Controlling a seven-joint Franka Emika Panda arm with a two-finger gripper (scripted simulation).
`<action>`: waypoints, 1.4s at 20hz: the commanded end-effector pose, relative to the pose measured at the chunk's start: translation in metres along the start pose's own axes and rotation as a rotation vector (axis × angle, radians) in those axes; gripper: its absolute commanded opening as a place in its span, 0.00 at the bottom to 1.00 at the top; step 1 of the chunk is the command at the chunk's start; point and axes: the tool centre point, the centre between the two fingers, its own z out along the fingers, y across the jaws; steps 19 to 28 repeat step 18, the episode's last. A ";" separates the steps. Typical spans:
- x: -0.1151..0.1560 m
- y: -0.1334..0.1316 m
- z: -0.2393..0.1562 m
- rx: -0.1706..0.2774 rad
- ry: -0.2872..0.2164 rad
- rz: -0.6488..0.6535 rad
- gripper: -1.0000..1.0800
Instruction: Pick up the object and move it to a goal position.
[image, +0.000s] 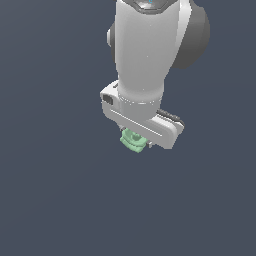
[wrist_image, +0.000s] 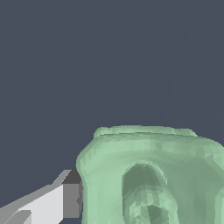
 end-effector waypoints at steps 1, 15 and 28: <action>0.006 -0.003 -0.012 0.000 0.000 0.000 0.00; 0.023 -0.011 -0.039 0.000 -0.001 0.000 0.00; 0.023 -0.012 -0.040 0.000 -0.001 0.000 0.00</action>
